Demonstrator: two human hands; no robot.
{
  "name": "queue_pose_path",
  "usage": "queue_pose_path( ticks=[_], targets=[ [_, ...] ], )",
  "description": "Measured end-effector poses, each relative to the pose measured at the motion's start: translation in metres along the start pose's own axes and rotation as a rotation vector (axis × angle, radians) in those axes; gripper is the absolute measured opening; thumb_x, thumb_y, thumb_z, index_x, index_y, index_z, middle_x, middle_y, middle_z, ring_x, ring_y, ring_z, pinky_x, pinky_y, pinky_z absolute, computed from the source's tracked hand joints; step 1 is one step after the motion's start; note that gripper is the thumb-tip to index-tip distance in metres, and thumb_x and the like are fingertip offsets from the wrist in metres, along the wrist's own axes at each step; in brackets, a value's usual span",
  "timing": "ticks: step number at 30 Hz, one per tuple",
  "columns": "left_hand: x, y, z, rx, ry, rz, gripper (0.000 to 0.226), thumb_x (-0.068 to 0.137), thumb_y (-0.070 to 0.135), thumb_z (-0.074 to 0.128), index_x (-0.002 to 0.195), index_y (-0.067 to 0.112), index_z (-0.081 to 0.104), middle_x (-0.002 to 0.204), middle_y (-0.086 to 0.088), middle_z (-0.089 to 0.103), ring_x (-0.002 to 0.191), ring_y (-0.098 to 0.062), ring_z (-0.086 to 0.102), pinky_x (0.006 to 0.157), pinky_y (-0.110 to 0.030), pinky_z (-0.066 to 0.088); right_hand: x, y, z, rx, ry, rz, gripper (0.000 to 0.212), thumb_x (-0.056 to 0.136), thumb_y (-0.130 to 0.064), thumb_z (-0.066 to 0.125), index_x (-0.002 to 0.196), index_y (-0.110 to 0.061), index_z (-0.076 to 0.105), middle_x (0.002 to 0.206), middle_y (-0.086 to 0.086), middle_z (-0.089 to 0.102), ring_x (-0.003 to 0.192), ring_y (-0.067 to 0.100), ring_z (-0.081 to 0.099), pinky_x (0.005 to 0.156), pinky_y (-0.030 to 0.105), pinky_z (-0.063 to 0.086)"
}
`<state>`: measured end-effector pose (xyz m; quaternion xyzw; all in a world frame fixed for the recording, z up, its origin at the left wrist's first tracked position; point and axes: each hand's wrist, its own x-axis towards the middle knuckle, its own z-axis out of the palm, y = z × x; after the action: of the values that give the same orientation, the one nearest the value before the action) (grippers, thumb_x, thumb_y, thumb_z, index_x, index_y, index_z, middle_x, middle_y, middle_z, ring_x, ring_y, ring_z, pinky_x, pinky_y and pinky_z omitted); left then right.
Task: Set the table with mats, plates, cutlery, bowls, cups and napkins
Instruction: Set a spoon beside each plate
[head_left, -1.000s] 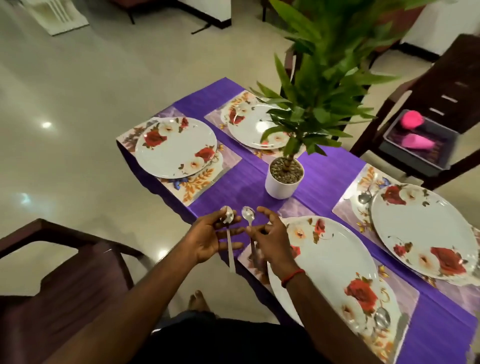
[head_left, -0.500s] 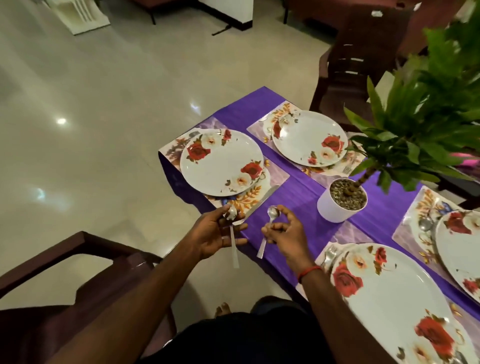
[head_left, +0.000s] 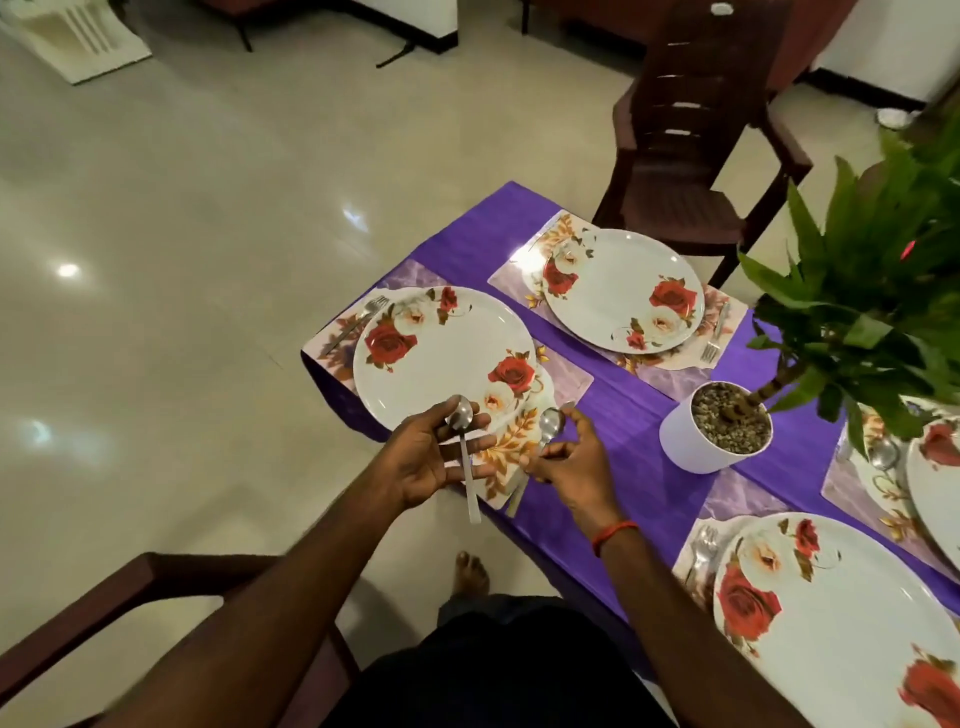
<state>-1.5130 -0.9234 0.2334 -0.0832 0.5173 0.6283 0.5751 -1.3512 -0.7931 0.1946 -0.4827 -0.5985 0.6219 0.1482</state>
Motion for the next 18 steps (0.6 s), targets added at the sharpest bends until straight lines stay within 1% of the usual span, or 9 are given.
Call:
queue_pose_path(
  ticks=[3,6,9,11,13,16,18],
  targets=[
    [0.02,0.021,0.004,0.017,-0.014,-0.031,0.044,0.1,0.033,0.06,0.13,0.002,0.062,0.125,-0.017,0.07,0.11,-0.039,0.07,0.09,-0.061,0.056,0.024,0.005,0.011,-0.037,0.064,0.024,0.089,0.072,0.001,0.085,0.145,-0.027,0.042,0.104,0.008,0.071,0.096,0.021,0.071,0.075,0.042,0.063],
    [0.033,0.037,0.006,0.034,-0.019,-0.045,0.041,0.1,0.033,0.059,0.13,0.004,0.064,0.124,-0.017,0.071,0.11,-0.038,0.07,0.09,-0.06,0.057,0.041,0.008,0.019,-0.115,0.124,0.03,0.088,0.07,-0.001,0.087,0.142,-0.029,0.043,0.108,0.005,0.07,0.097,0.02,0.07,0.077,0.045,0.063],
    [0.042,0.051,0.007,0.052,-0.023,-0.062,0.041,0.101,0.033,0.058,0.13,0.005,0.064,0.125,-0.016,0.071,0.111,-0.037,0.07,0.086,-0.058,0.059,0.056,0.011,0.025,-0.112,0.172,0.074,0.079,0.076,0.001,0.082,0.141,-0.026,0.046,0.102,0.002,0.07,0.093,0.017,0.07,0.078,0.042,0.063],
    [0.047,0.057,0.007,0.054,-0.022,-0.076,0.042,0.1,0.033,0.058,0.131,0.004,0.063,0.124,-0.016,0.071,0.111,-0.037,0.07,0.083,-0.057,0.06,0.064,0.017,0.027,-0.155,0.216,0.092,0.07,0.08,0.0,0.078,0.138,-0.026,0.05,0.095,-0.001,0.07,0.09,0.017,0.07,0.076,0.04,0.063],
    [0.05,0.061,0.006,0.063,-0.021,-0.089,0.043,0.1,0.033,0.059,0.131,0.004,0.062,0.124,-0.016,0.071,0.111,-0.038,0.07,0.084,-0.057,0.06,0.069,0.021,0.031,-0.197,0.24,0.102,0.064,0.08,-0.002,0.078,0.135,-0.025,0.054,0.093,-0.001,0.071,0.087,0.017,0.07,0.074,0.039,0.063],
    [0.055,0.065,0.003,0.069,-0.023,-0.106,0.044,0.1,0.033,0.06,0.132,0.003,0.062,0.125,-0.017,0.07,0.112,-0.038,0.069,0.084,-0.058,0.06,0.074,0.025,0.037,-0.23,0.252,0.105,0.062,0.079,-0.003,0.079,0.133,-0.023,0.055,0.087,-0.001,0.071,0.087,0.019,0.07,0.077,0.04,0.062],
    [0.059,0.068,0.0,0.083,-0.03,-0.114,0.044,0.1,0.033,0.059,0.132,0.003,0.062,0.125,-0.017,0.07,0.112,-0.038,0.07,0.084,-0.058,0.06,0.075,0.025,0.04,-0.236,0.256,0.105,0.062,0.079,-0.002,0.079,0.133,-0.019,0.056,0.08,-0.006,0.067,0.081,0.015,0.068,0.076,0.036,0.061]
  ],
)
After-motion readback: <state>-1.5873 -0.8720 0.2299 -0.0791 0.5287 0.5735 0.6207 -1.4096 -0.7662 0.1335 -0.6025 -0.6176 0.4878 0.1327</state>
